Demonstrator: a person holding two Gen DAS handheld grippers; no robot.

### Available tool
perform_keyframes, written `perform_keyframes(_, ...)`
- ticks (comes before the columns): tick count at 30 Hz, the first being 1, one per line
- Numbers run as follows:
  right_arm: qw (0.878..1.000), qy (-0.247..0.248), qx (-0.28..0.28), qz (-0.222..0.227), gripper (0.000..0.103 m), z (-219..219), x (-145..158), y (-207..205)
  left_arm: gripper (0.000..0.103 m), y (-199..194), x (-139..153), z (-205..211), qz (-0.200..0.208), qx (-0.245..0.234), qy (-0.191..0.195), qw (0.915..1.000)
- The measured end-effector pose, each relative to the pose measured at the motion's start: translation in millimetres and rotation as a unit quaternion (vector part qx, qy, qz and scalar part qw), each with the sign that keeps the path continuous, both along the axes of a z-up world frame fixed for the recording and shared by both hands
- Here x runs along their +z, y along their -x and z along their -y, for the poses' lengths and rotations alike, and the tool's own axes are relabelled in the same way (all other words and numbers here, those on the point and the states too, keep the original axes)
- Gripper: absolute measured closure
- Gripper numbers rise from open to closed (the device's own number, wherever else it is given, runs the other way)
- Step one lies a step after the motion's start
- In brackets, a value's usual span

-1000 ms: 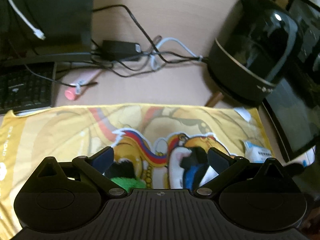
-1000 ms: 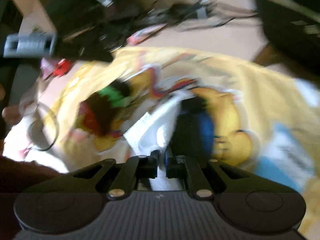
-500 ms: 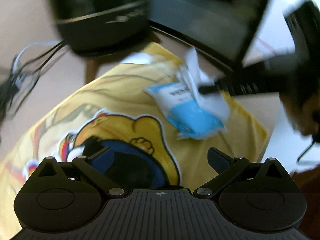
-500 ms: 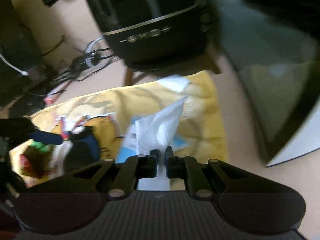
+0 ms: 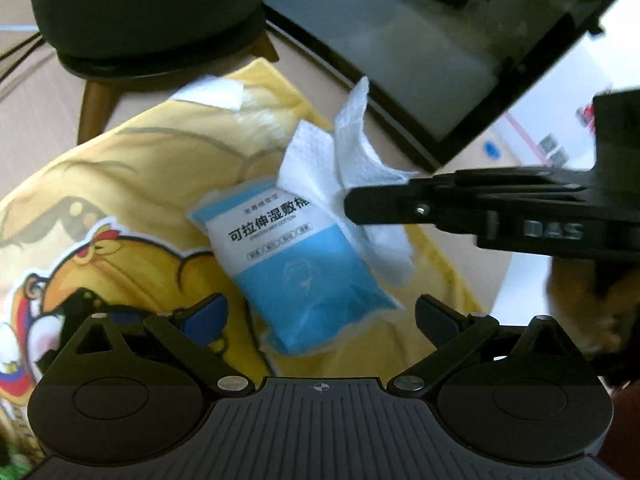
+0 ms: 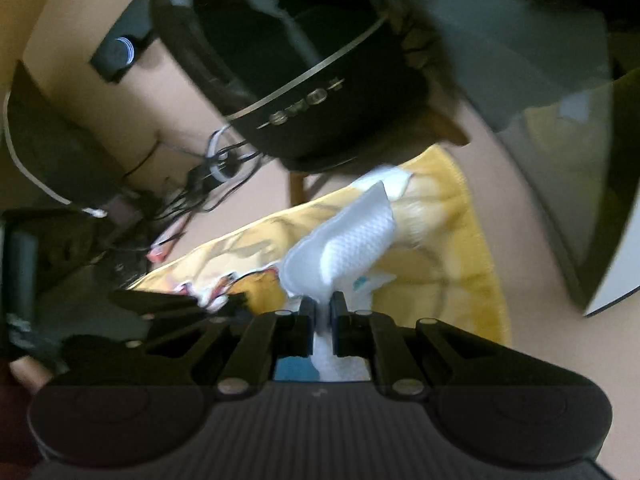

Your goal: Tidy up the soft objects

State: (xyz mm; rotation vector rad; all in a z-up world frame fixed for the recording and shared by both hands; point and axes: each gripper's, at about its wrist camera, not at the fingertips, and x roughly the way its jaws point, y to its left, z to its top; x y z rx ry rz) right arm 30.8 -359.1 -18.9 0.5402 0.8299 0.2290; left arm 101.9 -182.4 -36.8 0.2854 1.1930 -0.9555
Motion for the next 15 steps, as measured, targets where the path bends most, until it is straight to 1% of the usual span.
perform_keyframes(3, 1.000, -0.012, 0.010, -0.010, 0.094, -4, -5, 4, 0.001, 11, 5, 4, 0.053, -0.027, -0.016, 0.9981)
perform_keyframes(5, 0.999, -0.031, 0.016, -0.019, 0.094, -2, -7, 11, 0.001, 18, 8, 6, 0.080, -0.039, -0.020, 0.9958)
perform_keyframes(6, 0.999, -0.040, 0.020, -0.021, 0.094, -2, -7, 15, 0.001, 21, 7, 8, 0.083, -0.043, -0.023, 0.9953)
perform_keyframes(9, 0.997, -0.071, 0.038, -0.024, 0.091, -3, -7, 23, 0.001, 22, 3, 8, 0.062, -0.045, -0.026, 0.9967)
perform_keyframes(11, 0.996, -0.077, 0.034, -0.023, 0.091, -7, -4, 25, 0.001, 28, 3, 8, 0.054, -0.047, -0.026, 0.9971)
perform_keyframes(12, 0.996, -0.080, 0.032, -0.023, 0.091, -9, -3, 26, 0.001, 32, 2, 9, 0.056, -0.048, -0.027, 0.9969)
perform_keyframes(14, 0.996, -0.076, 0.035, -0.011, 0.091, -15, 2, 23, 0.001, 38, 3, 11, 0.068, -0.048, -0.034, 0.9960)
perform_keyframes(15, 0.997, -0.060, 0.036, -0.009, 0.091, -19, 4, 21, 0.001, 40, 3, 12, 0.072, -0.046, -0.037, 0.9957)
